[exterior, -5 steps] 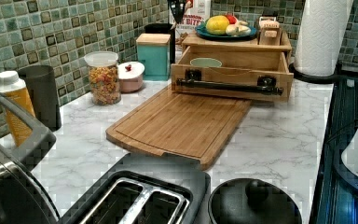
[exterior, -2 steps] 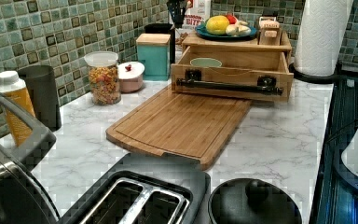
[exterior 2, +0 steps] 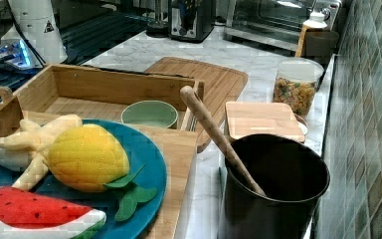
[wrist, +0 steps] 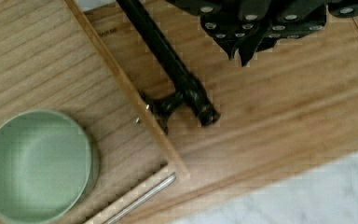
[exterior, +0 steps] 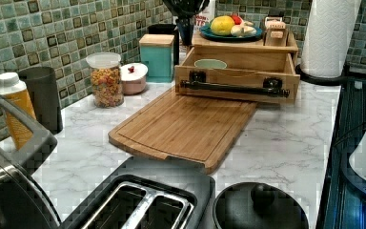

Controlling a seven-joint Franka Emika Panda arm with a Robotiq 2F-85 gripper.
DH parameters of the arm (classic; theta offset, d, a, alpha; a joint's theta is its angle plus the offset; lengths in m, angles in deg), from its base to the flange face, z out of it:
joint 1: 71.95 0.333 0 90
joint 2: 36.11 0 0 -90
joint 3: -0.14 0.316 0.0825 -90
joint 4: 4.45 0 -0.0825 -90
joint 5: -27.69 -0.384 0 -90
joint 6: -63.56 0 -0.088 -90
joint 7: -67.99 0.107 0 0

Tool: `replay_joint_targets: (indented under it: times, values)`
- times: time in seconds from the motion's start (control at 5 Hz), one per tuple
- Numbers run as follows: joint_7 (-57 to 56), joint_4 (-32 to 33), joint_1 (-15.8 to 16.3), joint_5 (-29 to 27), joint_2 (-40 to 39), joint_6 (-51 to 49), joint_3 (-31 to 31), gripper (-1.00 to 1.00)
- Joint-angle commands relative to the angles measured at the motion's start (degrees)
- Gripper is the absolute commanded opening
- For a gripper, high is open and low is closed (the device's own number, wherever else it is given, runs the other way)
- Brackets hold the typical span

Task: Close the drawer.

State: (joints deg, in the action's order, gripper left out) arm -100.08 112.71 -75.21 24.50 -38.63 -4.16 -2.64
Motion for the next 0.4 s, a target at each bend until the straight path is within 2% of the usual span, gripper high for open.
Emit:
replay_joint_targets:
  times: [0.2, 0.4]
  values:
    - [-17.3, 9.6, 4.9, -1.9, 6.6, 7.0, 7.4, -1.00]
    - [-22.4, 15.3, 5.5, 0.0, 9.0, 11.9, 7.2, -1.00]
